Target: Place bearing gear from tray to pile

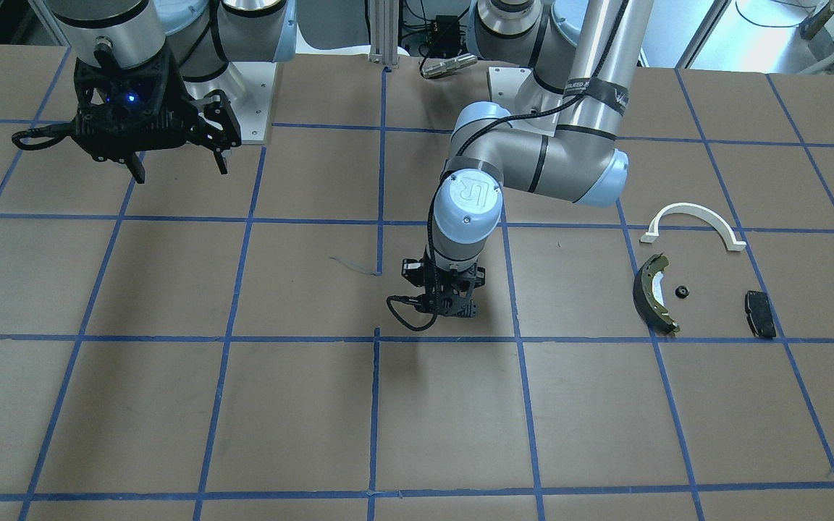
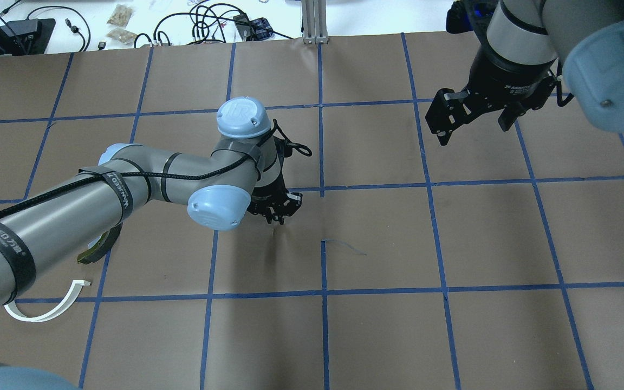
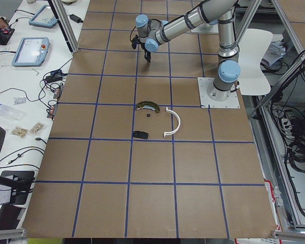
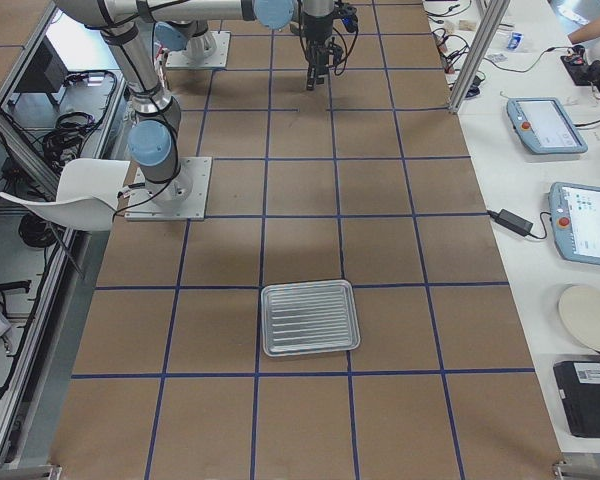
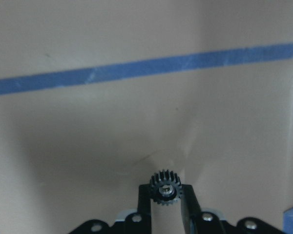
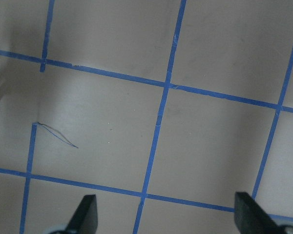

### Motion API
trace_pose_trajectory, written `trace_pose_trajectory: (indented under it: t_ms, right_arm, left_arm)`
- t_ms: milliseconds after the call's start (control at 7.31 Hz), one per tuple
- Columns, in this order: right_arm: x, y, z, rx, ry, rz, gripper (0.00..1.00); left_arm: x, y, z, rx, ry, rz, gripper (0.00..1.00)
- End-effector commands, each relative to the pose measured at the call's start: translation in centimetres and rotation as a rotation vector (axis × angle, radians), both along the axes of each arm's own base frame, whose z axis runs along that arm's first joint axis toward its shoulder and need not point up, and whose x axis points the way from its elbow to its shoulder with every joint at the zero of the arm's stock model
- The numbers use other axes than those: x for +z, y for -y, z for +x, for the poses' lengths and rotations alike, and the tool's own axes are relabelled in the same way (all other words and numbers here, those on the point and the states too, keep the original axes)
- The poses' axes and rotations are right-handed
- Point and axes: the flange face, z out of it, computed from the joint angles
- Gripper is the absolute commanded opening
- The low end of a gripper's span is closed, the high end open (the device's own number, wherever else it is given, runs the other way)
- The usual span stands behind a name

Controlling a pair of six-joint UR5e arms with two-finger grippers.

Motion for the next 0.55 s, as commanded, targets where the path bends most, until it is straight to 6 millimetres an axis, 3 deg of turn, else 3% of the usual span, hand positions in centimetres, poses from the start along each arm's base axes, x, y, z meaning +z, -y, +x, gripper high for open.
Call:
trace_pose_trajectory:
  t_ms: [0,137,411]
  right_arm:
    - [0.5,-0.1,-0.1,-0.109,0.009,-0.015,1.0]
    - [0.7,-0.3,-0.2,-0.113,0.008,-0.021,1.0]
    - [0.8,-0.4,0.0,-0.111,0.009,-0.023,1.0]
  left_arm:
    - [3.4,3.8,4.1,0.025,-0.008,-0.02,0.0]
    - [5.8,6.0,8.1,0.024,-0.006,0.0,0.0]
    - [10.6,9.1,20.7,0.003,-0.032,0.037,0.0]
